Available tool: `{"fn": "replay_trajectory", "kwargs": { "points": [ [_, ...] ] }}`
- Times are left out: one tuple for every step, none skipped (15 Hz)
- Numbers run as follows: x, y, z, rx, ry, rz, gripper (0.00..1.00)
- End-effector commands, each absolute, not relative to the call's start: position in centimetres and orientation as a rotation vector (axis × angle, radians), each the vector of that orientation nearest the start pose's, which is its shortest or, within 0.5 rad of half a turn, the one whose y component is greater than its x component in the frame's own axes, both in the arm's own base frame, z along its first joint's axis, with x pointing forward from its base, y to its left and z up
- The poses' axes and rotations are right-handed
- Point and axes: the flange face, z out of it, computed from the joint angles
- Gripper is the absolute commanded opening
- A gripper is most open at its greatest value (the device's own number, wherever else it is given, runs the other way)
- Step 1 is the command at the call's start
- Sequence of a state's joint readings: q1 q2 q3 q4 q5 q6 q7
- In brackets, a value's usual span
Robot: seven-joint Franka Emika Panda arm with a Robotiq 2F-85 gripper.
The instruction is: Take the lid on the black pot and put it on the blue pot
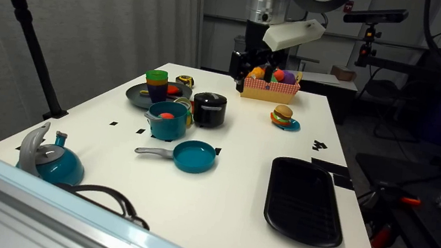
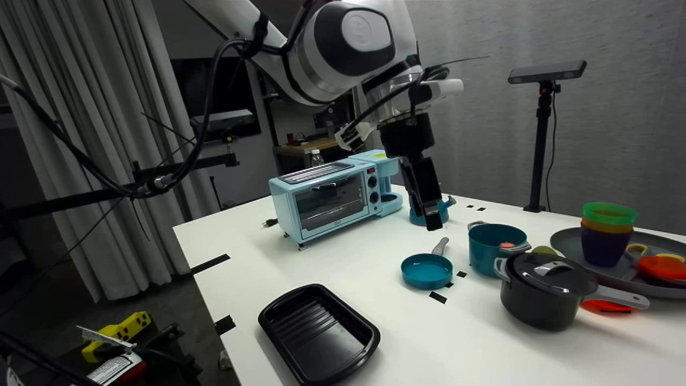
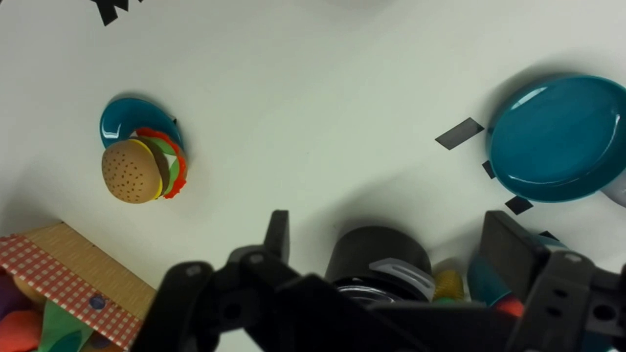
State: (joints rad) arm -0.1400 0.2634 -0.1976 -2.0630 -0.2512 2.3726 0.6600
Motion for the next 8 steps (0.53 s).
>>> {"fn": "replay_trajectory", "kwargs": {
  "points": [
    [55.8,-19.6,31.4,-3.085,1.326,-0.140,1.00],
    [55.8,-19.6,31.4,-3.085,1.326,-0.140,1.00],
    [56.0,-19.7,31.3,-3.070,1.329,-0.128,1.00],
    [56.2,-20.3,31.2,-3.046,1.346,-0.102,1.00],
    [56.4,-21.0,31.1,-3.033,1.377,-0.111,1.00],
    [56.5,-21.7,30.9,-3.024,1.401,-0.107,1.00],
    [56.7,-22.9,30.6,-3.026,1.435,-0.093,1.00],
    [56.7,-24.0,30.5,-3.022,1.439,-0.080,1.00]
  ]
}}
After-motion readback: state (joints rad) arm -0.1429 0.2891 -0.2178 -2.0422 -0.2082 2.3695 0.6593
